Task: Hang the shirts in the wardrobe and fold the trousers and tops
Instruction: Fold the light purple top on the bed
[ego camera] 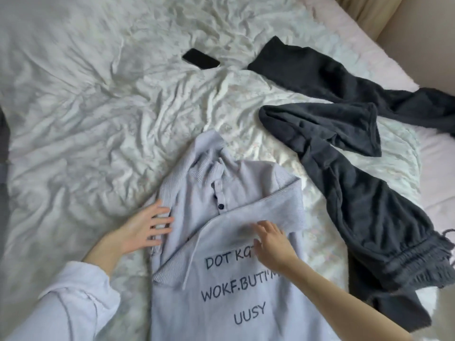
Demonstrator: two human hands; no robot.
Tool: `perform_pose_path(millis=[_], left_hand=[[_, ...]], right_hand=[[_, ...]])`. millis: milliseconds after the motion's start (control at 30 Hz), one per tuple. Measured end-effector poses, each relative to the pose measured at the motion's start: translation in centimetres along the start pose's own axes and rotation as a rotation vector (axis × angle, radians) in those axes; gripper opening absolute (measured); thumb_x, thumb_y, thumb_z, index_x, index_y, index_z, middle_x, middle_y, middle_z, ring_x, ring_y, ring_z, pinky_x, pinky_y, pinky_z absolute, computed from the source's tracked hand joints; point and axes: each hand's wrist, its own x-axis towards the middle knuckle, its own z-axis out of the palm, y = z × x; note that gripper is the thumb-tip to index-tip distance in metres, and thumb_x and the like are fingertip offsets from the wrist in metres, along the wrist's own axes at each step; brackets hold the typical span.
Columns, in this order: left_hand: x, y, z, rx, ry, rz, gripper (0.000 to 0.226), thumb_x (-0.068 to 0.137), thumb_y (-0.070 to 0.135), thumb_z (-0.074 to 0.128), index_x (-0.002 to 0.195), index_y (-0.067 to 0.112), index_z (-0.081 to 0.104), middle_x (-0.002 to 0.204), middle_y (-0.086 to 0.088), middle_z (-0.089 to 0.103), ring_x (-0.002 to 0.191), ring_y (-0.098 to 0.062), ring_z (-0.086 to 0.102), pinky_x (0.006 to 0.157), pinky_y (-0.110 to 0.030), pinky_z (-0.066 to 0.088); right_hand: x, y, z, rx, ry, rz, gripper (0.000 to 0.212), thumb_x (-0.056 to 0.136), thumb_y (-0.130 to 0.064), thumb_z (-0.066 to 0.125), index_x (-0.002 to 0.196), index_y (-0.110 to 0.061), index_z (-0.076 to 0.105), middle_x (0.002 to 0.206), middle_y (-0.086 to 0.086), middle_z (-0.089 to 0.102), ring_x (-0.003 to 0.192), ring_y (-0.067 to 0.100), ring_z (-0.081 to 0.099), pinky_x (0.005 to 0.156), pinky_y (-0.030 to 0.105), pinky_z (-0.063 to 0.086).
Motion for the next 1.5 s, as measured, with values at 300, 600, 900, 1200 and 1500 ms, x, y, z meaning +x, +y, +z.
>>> perform_pose_path(millis=[300,600,900,1200,1500], left_hand=[[2.9,-4.5,6.8,1.348,0.282,0.235,0.085,0.076,0.063,0.056,0.142,0.021,0.022,0.143,-0.005,0.032,0.132,-0.025,0.032,0.101,-0.040,0.036],[2.3,-3.0,0.0,1.011,0.798,0.538,0.031,0.087,0.010,0.051,0.117,0.014,0.053,0.119,-0.013,0.052,0.107,-0.035,0.054,0.081,-0.044,0.044],[6.0,1.3,-0.1,0.879,0.670,0.459,0.048,0.081,0.029,0.062,0.123,0.008,0.051,0.123,-0.015,0.051,0.115,-0.034,0.050,0.091,-0.037,0.043],[2.7,-3.2,-12.1,-0.610,0.655,0.276,0.018,0.091,0.011,0.049,0.074,0.019,0.047,0.061,0.002,0.059,0.065,-0.011,0.050,0.056,-0.022,0.046],[-4.9,-9.0,-19.2,-1.200,0.470,0.406,0.041,0.065,0.001,0.054,0.104,0.007,0.062,0.094,-0.012,0.065,0.088,-0.020,0.061,0.078,-0.032,0.050]], right_hand=[[1.4,-0.1,0.1,-0.276,-0.043,0.062,0.050,0.092,-0.026,0.039,0.140,-0.038,0.028,0.149,-0.001,0.019,0.137,0.023,0.016,0.101,0.043,0.033],[3.0,-2.2,0.9,-0.272,-0.206,0.348,0.057,0.097,-0.035,0.028,0.145,-0.038,-0.002,0.155,0.007,-0.020,0.140,0.039,-0.018,0.109,0.062,0.006],[5.0,-12.9,4.5,0.367,-0.192,0.081,0.041,0.097,-0.016,0.035,0.137,-0.011,0.042,0.140,0.012,0.040,0.137,0.023,0.020,0.117,0.040,0.007],[6.4,-11.5,1.8,0.356,-0.165,0.290,0.038,0.095,-0.012,0.039,0.132,-0.012,0.051,0.132,0.005,0.054,0.087,0.017,0.061,0.058,0.010,0.044],[7.6,-16.4,3.8,0.232,-0.218,0.274,0.035,0.090,-0.006,0.034,0.113,-0.015,0.059,0.094,0.006,0.061,0.089,0.019,0.048,0.075,0.025,0.030]])
